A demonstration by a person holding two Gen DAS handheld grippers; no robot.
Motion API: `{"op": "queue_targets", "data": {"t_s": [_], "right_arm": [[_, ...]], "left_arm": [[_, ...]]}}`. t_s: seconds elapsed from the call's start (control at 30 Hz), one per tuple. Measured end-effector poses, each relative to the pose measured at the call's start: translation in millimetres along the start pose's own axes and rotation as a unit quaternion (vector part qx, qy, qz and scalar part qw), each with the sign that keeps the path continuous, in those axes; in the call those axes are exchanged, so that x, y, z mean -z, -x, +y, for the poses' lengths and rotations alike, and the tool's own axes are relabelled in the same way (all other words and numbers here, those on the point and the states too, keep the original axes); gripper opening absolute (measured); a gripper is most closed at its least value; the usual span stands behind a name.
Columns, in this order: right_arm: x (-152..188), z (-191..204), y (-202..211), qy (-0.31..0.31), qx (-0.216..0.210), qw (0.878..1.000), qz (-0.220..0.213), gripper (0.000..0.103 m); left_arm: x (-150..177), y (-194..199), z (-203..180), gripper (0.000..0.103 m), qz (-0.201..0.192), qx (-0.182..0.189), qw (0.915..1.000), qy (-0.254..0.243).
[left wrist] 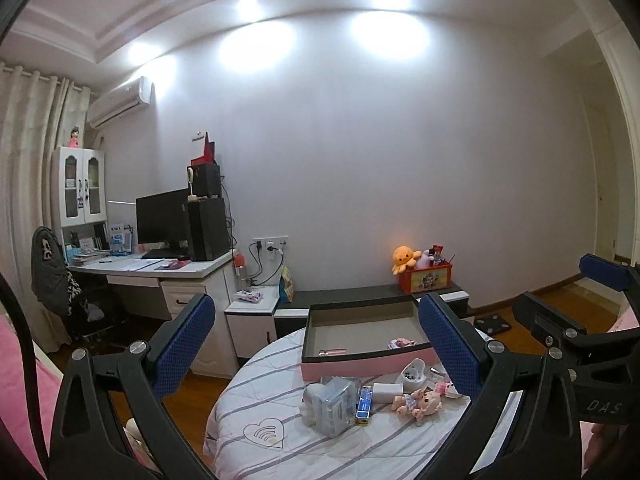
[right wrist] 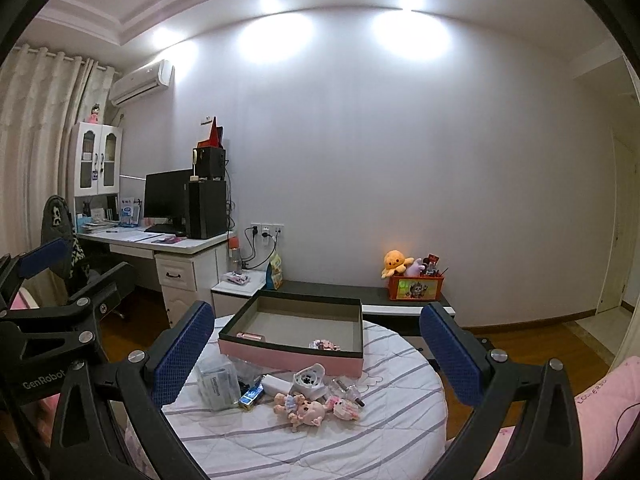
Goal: Organize rigid objects
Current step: 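Withdraw both tools from the box back above the bed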
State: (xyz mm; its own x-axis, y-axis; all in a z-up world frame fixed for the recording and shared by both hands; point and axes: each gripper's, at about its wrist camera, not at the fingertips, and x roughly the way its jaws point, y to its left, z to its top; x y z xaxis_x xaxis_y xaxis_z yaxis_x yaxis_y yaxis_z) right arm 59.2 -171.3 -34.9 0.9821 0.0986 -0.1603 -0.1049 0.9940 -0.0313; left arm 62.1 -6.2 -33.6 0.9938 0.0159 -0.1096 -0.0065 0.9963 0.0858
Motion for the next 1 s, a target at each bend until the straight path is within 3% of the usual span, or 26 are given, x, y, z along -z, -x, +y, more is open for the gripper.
{"op": "queue_targets", "data": {"t_s": [0.57, 0.77, 1.0], "right_arm": [[5.9, 1.4, -12.3, 0.001, 0.003, 1.000, 0.012, 0.103], [19.7, -0.3, -33.6, -0.001, 0.001, 0.999, 0.039, 0.103], [51.4, -6.3, -72.2, -0.011, -0.004, 0.996, 0.089, 0.103]], "left_arm": [[9.3, -21.0, -1.6, 0.103, 0.021, 0.008, 0.9997, 0.004], [28.5, -49.8, -5.9, 0.103, 0.059, 0.018, 0.9981, 0.000], [72.2, -93.8, -2.6, 0.103, 0.132, 0.035, 0.9905, 0.012]]}}
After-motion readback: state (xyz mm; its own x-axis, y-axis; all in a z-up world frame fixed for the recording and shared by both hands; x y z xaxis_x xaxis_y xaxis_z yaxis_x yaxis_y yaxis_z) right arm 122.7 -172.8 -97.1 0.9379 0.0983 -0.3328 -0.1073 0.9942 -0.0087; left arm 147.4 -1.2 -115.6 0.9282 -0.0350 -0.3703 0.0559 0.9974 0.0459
